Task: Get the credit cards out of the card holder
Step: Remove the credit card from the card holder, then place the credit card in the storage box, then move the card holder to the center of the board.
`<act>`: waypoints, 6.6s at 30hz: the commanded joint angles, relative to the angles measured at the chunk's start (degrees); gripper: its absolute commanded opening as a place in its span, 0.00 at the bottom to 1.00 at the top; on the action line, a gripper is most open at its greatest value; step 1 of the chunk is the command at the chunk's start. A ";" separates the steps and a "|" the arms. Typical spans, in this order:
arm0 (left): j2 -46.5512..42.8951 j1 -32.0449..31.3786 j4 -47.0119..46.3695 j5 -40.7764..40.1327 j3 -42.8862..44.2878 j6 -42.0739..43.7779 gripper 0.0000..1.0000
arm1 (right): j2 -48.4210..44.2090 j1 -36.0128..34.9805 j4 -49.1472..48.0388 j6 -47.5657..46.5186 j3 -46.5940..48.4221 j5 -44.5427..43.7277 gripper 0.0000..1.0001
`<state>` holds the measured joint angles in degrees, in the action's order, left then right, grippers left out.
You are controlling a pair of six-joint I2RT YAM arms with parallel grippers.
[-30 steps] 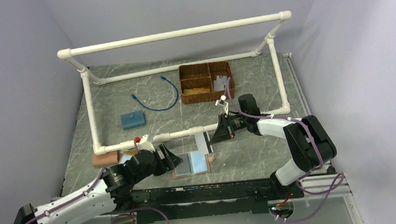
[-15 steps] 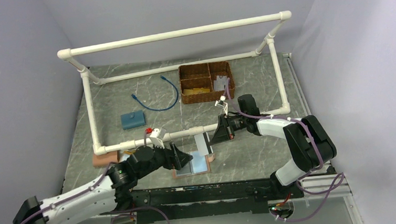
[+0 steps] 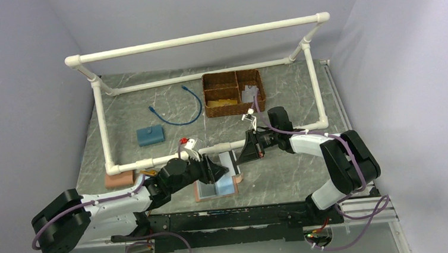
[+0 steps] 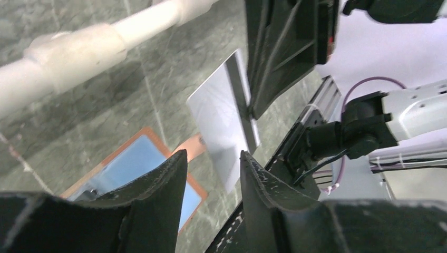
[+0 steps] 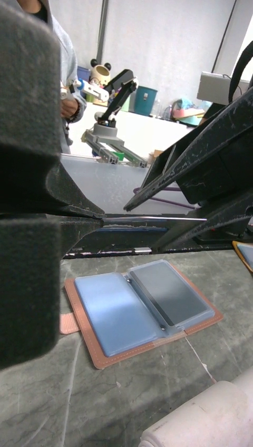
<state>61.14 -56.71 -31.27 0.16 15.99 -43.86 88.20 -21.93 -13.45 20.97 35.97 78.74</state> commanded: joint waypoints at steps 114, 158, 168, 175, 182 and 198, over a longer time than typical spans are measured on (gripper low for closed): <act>-11.08 10.39 42.81 -23.03 31.09 56.66 0.99 | 17.47 8.31 4.13 -8.37 42.12 -66.15 0.00; -12.05 11.62 44.08 -17.07 31.21 55.17 1.00 | -13.22 5.30 38.64 -48.55 30.26 -39.54 0.46; -10.31 13.35 45.02 -15.45 31.82 54.67 0.99 | -35.69 21.44 29.81 -44.87 6.12 -20.97 0.61; -8.37 14.00 45.69 -13.61 32.32 54.14 1.00 | -38.89 30.26 29.77 -46.32 1.80 -16.59 0.65; -7.64 14.10 46.17 -13.15 32.66 54.01 0.99 | -39.59 34.48 29.78 -46.58 1.16 -14.12 0.67; -6.34 14.21 47.16 -11.32 33.58 53.35 1.00 | -40.29 38.62 30.81 -47.60 1.04 -11.20 0.68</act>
<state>54.30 -42.92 16.23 -12.53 47.03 11.00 48.62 16.25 18.83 -24.95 36.86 64.47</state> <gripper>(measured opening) 0.995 0.673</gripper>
